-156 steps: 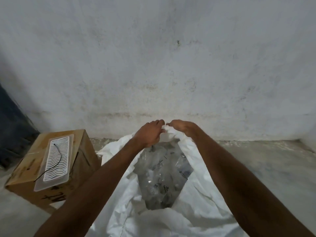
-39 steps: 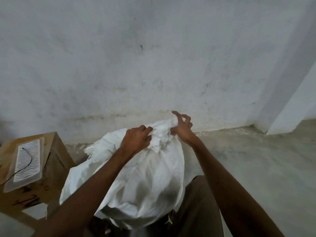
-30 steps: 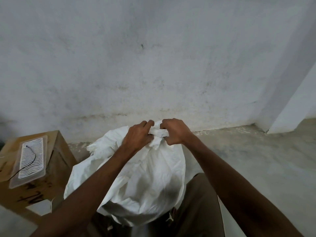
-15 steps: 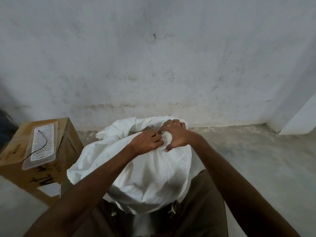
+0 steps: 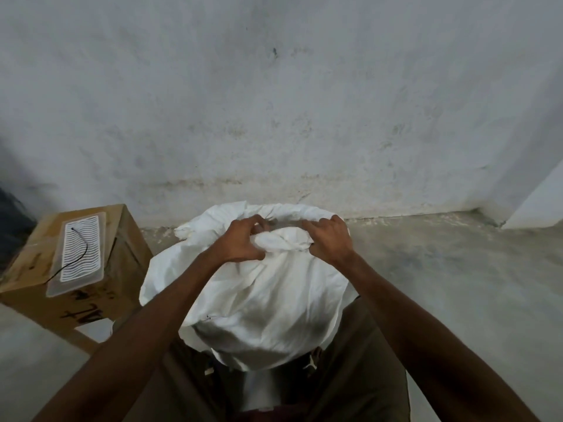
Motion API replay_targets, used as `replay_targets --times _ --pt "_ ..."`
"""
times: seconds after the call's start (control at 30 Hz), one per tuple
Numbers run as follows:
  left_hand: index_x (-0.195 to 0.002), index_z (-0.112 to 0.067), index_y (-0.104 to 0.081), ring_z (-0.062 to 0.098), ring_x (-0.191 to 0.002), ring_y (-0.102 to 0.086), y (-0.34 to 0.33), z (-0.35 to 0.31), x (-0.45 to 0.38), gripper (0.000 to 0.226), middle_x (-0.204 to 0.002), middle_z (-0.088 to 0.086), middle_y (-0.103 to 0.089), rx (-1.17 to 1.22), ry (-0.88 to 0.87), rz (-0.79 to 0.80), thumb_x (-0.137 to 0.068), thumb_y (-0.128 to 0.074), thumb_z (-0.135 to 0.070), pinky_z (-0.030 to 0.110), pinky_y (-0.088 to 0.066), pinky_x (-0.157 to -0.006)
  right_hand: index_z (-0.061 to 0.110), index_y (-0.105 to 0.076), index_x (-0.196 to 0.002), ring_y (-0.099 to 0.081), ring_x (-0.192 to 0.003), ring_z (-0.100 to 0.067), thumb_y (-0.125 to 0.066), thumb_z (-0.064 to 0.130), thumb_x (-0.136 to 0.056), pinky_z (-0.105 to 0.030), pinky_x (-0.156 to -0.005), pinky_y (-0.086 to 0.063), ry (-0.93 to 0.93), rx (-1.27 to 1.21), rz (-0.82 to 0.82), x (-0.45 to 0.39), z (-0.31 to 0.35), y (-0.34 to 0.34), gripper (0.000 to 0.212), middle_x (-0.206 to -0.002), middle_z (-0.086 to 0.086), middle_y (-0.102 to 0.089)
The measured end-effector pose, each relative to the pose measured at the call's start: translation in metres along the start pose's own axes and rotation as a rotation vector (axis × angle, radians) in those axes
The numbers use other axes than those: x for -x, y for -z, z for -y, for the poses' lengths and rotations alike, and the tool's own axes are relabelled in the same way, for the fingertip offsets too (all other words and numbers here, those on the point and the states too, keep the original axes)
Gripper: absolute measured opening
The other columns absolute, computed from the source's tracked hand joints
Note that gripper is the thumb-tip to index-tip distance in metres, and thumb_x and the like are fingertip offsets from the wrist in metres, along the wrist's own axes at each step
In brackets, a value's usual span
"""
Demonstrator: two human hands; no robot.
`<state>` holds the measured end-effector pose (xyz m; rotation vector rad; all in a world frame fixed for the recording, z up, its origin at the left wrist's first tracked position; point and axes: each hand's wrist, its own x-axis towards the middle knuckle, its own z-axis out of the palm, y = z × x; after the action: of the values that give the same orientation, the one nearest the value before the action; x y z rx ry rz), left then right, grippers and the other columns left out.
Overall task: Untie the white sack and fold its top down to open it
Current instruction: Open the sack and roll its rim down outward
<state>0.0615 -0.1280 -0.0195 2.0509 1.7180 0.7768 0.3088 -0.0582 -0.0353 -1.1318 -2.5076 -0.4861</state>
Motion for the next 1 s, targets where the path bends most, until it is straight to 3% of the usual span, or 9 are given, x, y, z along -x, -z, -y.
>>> replay_targets --times 0.13,0.3,0.37,0.47,0.57,0.67,0.77,0.9,1.0 --pt "-0.097 -0.017 -0.064 0.026 -0.081 -0.066 -0.009 -0.005 0.003 0.038 -0.093 0.0 -0.067 -0.375 -0.209 -0.043 -0.063 -0.076 -0.007 0.025 -0.037 -0.06 0.021 -0.061 -0.093 -0.065 -0.068 -0.026 -0.069 0.014 -0.048 -0.035 -0.068 -0.039 -0.074 -0.13 0.039 0.005 0.003 -0.004 0.046 -0.071 0.004 -0.065" --pt "-0.082 -0.012 -0.059 0.026 -0.059 -0.059 -0.025 0.006 0.014 0.028 -0.07 0.005 -0.061 -0.737 -0.671 -0.236 -0.059 -0.064 0.003 0.027 -0.04 -0.046 0.043 -0.051 -0.123 -0.051 -0.114 -0.01 -0.075 0.068 -0.051 -0.046 -0.102 -0.031 -0.113 -0.615 0.512 -0.021 0.009 0.015 0.08 -0.12 0.016 -0.055" --pt "-0.089 -0.017 -0.058 0.022 -0.06 -0.056 -0.035 0.014 0.013 0.023 -0.071 0.001 -0.058 -0.802 -0.797 -0.279 -0.074 -0.061 0.001 0.029 -0.039 -0.048 0.043 -0.06 -0.113 -0.058 -0.103 -0.005 -0.08 0.072 -0.053 -0.039 -0.099 -0.036 -0.056 -0.627 0.552 -0.027 0.018 0.02 0.07 -0.105 0.02 -0.063" --pt "-0.093 -0.023 -0.06 0.018 -0.065 -0.055 -0.048 0.011 0.014 0.022 -0.076 -0.004 -0.059 -0.874 -0.896 -0.241 -0.084 -0.065 -0.004 0.03 -0.037 -0.053 0.032 -0.062 -0.081 -0.057 -0.067 -0.003 -0.091 0.053 -0.056 -0.023 -0.066 -0.044 0.058 -0.599 0.597 -0.027 0.034 0.015 0.044 -0.071 0.015 -0.059" --pt "-0.099 -0.025 -0.066 0.018 -0.071 -0.061 -0.04 0.003 0.017 0.033 -0.082 -0.007 -0.063 -0.701 -0.706 -0.081 -0.071 -0.064 -0.006 0.028 -0.041 -0.054 0.022 -0.061 -0.067 -0.056 -0.054 -0.008 -0.084 0.035 -0.064 -0.034 -0.054 -0.05 0.059 -0.619 0.459 -0.02 0.042 0.002 0.027 -0.06 0.009 -0.06" --pt "-0.112 -0.026 -0.06 0.01 -0.087 -0.064 -0.022 -0.006 0.02 0.055 -0.094 -0.014 -0.064 -0.197 -0.298 0.093 -0.061 -0.073 -0.012 0.025 -0.052 -0.07 0.016 -0.065 -0.074 -0.062 -0.061 -0.015 -0.079 0.031 -0.07 -0.035 -0.056 -0.047 0.02 -0.556 0.322 -0.011 0.044 -0.002 0.021 -0.067 0.004 -0.066" --pt "-0.127 -0.021 -0.044 0.01 -0.091 -0.06 -0.014 -0.005 0.022 0.076 -0.102 -0.002 -0.06 0.159 -0.137 0.018 -0.061 -0.08 -0.01 0.019 -0.051 -0.077 0.016 -0.064 -0.08 -0.065 -0.074 -0.023 -0.076 0.027 -0.076 -0.029 -0.062 -0.034 0.017 -0.358 0.212 -0.003 0.043 -0.009 0.016 -0.076 -0.001 -0.069" --pt "-0.114 -0.019 -0.061 0.015 -0.099 -0.06 -0.004 0.016 0.015 0.055 -0.109 -0.003 -0.061 -0.062 0.11 0.213 -0.068 -0.088 -0.032 0.022 -0.047 -0.08 0.014 -0.065 -0.084 -0.067 -0.065 -0.03 -0.079 0.017 -0.069 -0.033 -0.056 -0.047 0.071 -0.234 0.19 0.011 0.051 -0.027 0.021 -0.074 -0.004 -0.069" --pt "-0.079 -0.028 -0.064 0.006 -0.072 -0.057 -0.003 0.024 0.017 0.036 -0.077 -0.013 -0.062 -0.13 0.161 0.345 -0.063 -0.089 -0.048 0.022 -0.044 -0.066 0.016 -0.068 -0.078 -0.065 -0.057 -0.025 -0.077 0.008 -0.063 -0.029 -0.046 -0.048 0.179 -0.159 0.14 0.029 0.055 -0.041 0.02 -0.07 -0.001 -0.067"
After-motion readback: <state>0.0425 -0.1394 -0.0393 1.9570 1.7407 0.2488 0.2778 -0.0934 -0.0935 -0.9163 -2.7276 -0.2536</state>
